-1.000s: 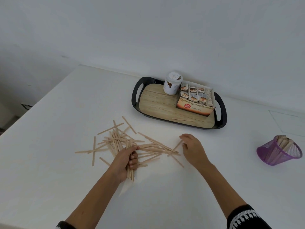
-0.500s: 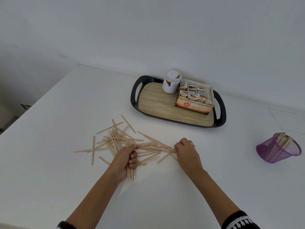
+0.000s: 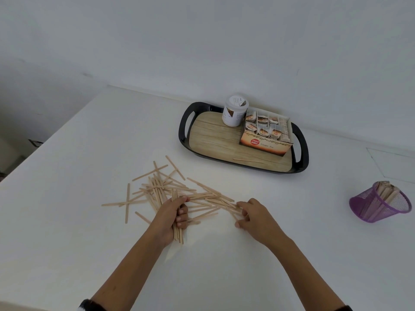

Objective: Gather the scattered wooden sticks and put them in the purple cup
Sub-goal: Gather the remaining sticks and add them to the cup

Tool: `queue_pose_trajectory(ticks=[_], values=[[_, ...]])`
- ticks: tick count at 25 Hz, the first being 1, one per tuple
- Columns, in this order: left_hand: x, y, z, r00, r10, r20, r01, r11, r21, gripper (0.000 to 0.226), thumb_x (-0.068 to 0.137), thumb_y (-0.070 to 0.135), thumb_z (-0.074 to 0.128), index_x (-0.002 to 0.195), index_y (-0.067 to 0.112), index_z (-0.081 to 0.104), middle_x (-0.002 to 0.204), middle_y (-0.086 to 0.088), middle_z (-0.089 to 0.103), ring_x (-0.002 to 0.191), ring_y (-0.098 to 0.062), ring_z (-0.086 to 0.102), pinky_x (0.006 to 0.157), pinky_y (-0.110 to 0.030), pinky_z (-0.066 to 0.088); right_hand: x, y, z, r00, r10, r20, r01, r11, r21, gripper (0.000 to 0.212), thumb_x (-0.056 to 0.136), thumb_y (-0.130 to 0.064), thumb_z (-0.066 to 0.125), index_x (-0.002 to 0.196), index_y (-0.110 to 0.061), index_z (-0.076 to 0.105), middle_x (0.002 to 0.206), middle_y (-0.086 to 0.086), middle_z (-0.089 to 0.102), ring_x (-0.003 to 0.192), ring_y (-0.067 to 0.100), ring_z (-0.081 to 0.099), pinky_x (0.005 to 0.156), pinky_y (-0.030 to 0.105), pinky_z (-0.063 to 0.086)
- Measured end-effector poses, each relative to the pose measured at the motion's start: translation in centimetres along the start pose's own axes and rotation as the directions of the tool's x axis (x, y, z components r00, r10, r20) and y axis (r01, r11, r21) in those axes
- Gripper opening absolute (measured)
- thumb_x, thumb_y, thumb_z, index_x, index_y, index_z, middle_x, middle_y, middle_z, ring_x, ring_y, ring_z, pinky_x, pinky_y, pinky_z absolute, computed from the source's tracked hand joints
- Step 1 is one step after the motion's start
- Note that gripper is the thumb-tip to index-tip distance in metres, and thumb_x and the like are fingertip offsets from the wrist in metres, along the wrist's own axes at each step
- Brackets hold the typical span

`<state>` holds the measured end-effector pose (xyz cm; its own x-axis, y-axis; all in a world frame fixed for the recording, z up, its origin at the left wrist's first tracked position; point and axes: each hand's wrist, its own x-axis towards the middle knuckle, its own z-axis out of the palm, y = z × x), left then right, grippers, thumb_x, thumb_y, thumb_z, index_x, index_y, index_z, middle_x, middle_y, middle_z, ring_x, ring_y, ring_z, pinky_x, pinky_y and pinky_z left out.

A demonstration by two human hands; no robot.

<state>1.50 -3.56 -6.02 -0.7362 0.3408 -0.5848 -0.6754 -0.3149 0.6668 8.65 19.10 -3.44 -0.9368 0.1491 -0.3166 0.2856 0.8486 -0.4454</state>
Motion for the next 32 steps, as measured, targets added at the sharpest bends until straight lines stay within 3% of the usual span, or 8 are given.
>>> queue_pose_trajectory(ticks=[8,14,17,19,21,26,29,32], values=[[0.1,-0.1,-0.3,1.000,-0.001,0.005,0.001,1.000,0.002,0.011,0.097,0.016,0.049,0.092,0.008,0.053,0.052,0.004,0.034,0.037,-0.006,0.027,0.033,-0.017,0.024,1.5,-0.4,1.3,0.949,-0.169,-0.267,0.158,0.985,-0.065,0.026,0.092,-0.003,0.051,0.109,-0.010,0.070,0.097,0.008,0.062,0.091,0.025,0.058,0.077,0.028,0.046],[0.0,-0.1,-0.2,1.000,-0.012,-0.002,0.012,1.000,-0.003,0.010,0.097,0.017,0.049,0.092,0.009,0.053,0.052,0.004,0.034,0.037,-0.006,0.027,0.033,-0.016,0.023,3.0,-1.2,0.7,0.881,-0.310,-0.357,0.295,0.950,-0.099,0.027,0.089,0.001,0.052,0.111,-0.007,0.067,0.112,0.008,0.066,0.106,0.028,0.058,0.092,0.036,0.047],[0.0,-0.1,-0.2,1.000,-0.010,-0.006,0.010,1.000,0.000,0.011,0.097,0.016,0.049,0.090,0.009,0.055,0.052,0.003,0.034,0.037,-0.007,0.027,0.034,-0.017,0.023,3.5,-1.7,0.6,0.906,-0.418,-0.058,0.413,0.907,-0.083,0.054,0.092,-0.025,0.058,0.142,-0.015,0.040,0.152,0.005,0.034,0.144,0.023,0.022,0.117,0.041,0.023],[-0.1,0.0,-0.1,1.000,-0.012,-0.008,0.012,1.000,0.003,0.011,0.096,0.016,0.049,0.089,0.010,0.055,0.052,0.003,0.034,0.037,-0.007,0.027,0.033,-0.017,0.023,3.9,-1.9,0.3,0.912,-0.341,0.227,0.368,0.926,-0.085,0.079,0.089,-0.048,0.057,0.151,-0.028,0.012,0.160,-0.005,0.000,0.147,0.013,-0.008,0.119,0.038,0.001],[-0.2,0.0,-0.1,1.000,-0.007,-0.008,0.008,1.000,0.007,0.011,0.096,0.016,0.050,0.089,0.010,0.055,0.052,0.004,0.035,0.036,-0.006,0.027,0.033,-0.017,0.024,4.4,-2.1,-0.4,0.883,-0.316,0.347,0.360,0.931,-0.068,0.087,0.085,-0.050,0.060,0.150,-0.034,0.003,0.159,-0.010,-0.010,0.145,0.010,-0.016,0.117,0.038,-0.006],[-0.1,0.0,-0.2,1.000,-0.006,-0.005,0.006,1.000,0.009,0.010,0.097,0.017,0.050,0.092,0.009,0.055,0.052,0.004,0.035,0.037,-0.006,0.028,0.033,-0.018,0.024,4.9,-2.3,-0.9,0.856,-0.377,0.354,0.462,0.864,-0.199,0.086,0.084,-0.032,0.063,0.152,-0.026,0.010,0.161,-0.005,-0.003,0.147,0.013,-0.005,0.119,0.040,0.007],[0.0,0.0,-0.2,1.000,-0.007,-0.001,0.007,1.000,-0.001,0.010,0.096,0.017,0.050,0.093,0.008,0.054,0.052,0.004,0.035,0.037,-0.006,0.027,0.032,-0.018,0.024,4.8,-2.7,1.0,0.858,-0.484,0.175,0.514,0.811,-0.278,0.065,0.094,-0.034,0.053,0.149,-0.017,0.023,0.159,0.003,0.017,0.147,0.020,0.014,0.119,0.041,0.017],[0.1,-0.1,-0.2,1.000,-0.005,0.002,0.005,1.000,-0.011,0.011,0.096,0.017,0.050,0.092,0.008,0.054,0.051,0.004,0.035,0.036,-0.005,0.027,0.032,-0.017,0.024,4.3,-3.0,3.2,0.769,-0.630,-0.106,0.544,0.733,-0.409,0.041,0.088,-0.007,0.059,0.129,-0.004,0.056,0.134,0.018,0.055,0.122,0.033,0.055,0.102,0.041,0.046]])
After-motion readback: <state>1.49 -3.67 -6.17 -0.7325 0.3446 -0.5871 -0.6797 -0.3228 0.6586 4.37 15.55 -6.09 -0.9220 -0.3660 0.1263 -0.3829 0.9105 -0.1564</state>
